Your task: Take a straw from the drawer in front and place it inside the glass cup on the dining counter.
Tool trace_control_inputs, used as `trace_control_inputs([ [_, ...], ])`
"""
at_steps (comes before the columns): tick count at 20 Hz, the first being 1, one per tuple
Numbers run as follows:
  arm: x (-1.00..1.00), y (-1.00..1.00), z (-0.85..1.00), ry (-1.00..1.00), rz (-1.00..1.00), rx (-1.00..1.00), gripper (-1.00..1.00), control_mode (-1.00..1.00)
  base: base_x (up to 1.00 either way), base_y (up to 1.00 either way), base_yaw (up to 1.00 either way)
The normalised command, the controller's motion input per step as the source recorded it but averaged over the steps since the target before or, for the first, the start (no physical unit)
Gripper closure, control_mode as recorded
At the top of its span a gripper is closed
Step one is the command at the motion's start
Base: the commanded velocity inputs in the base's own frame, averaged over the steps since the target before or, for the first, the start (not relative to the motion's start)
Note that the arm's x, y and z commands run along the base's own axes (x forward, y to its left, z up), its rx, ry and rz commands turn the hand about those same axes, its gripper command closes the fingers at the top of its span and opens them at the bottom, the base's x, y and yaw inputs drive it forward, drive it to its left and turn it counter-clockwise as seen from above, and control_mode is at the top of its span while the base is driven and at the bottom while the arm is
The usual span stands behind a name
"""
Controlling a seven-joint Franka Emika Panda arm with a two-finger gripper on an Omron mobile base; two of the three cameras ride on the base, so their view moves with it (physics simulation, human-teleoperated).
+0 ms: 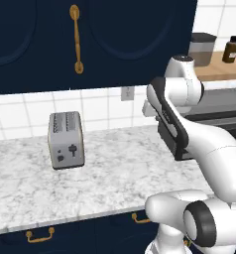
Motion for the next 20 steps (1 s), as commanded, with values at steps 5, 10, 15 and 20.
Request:
trace_control_inputs([
  [5, 0.0, 0.0, 0.0, 0.0, 0.0, 0.0, -1.0, 1.0, -0.47, 0.04, 0.0],
  [10, 0.0, 0.0, 0.0, 0.0, 0.0, 0.0, -1.0, 1.0, -0.95, -0.03, 0.0],
  [15, 0.0, 0.0, 0.0, 0.0, 0.0, 0.0, -1.0, 1.0, -0.09, -0.6, 0.36],
  [20, 0.0, 0.0, 0.0, 0.0, 0.0, 0.0, -1.0, 1.0, 0.0, -0.76, 0.65],
])
